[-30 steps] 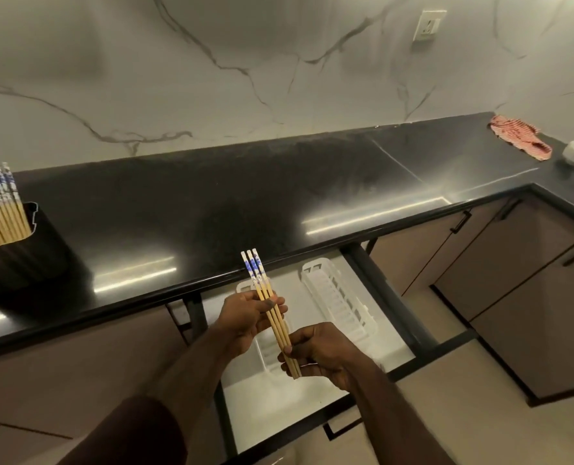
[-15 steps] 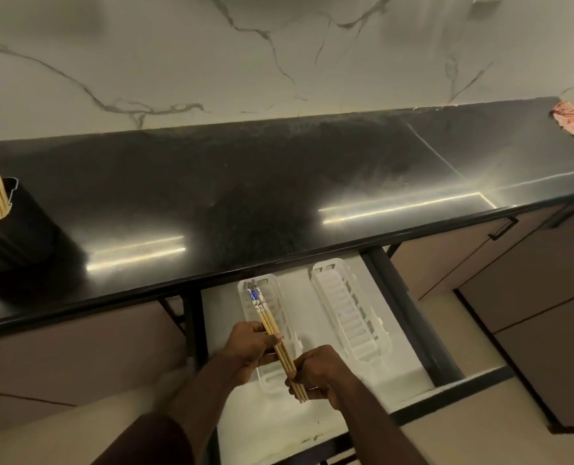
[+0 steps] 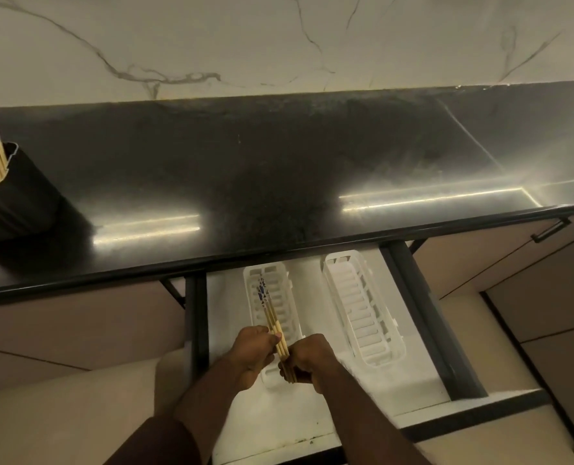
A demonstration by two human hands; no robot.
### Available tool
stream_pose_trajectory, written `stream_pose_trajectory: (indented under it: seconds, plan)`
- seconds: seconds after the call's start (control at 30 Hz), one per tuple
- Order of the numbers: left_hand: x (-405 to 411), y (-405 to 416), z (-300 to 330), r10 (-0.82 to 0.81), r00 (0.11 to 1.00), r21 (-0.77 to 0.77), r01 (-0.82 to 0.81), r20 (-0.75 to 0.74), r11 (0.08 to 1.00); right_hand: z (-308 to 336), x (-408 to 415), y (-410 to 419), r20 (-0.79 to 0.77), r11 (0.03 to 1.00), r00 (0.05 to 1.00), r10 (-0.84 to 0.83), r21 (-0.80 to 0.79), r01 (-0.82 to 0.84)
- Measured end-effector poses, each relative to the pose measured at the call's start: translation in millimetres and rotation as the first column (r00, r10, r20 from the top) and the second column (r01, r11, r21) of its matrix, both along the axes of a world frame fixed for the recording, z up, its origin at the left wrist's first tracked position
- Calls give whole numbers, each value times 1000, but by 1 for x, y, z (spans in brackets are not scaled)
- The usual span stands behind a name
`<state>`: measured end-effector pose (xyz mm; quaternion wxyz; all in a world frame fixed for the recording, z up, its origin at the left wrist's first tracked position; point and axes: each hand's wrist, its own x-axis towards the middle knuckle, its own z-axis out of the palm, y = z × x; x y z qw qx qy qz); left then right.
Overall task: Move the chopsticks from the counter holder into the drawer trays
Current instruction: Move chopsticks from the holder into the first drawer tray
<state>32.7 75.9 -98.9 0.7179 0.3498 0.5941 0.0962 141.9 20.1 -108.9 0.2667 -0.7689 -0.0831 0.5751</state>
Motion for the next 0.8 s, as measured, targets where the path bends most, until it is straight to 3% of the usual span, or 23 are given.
stream_pose_trajectory:
  seconds: [0.23, 0.53, 0.8]
  plan:
    - [-5, -2, -7, 51, 999, 33, -52, 8, 998, -22, -16, 10, 33, 1000, 999, 4, 3, -4]
    - [1, -12, -4, 90, 996, -6, -90, 10, 996, -28, -24, 17, 217, 987, 963, 160, -65, -150]
    - [2, -12, -5, 67, 997, -30, -68, -27, 997, -43, -27, 23, 48, 995, 994, 98, -17, -97]
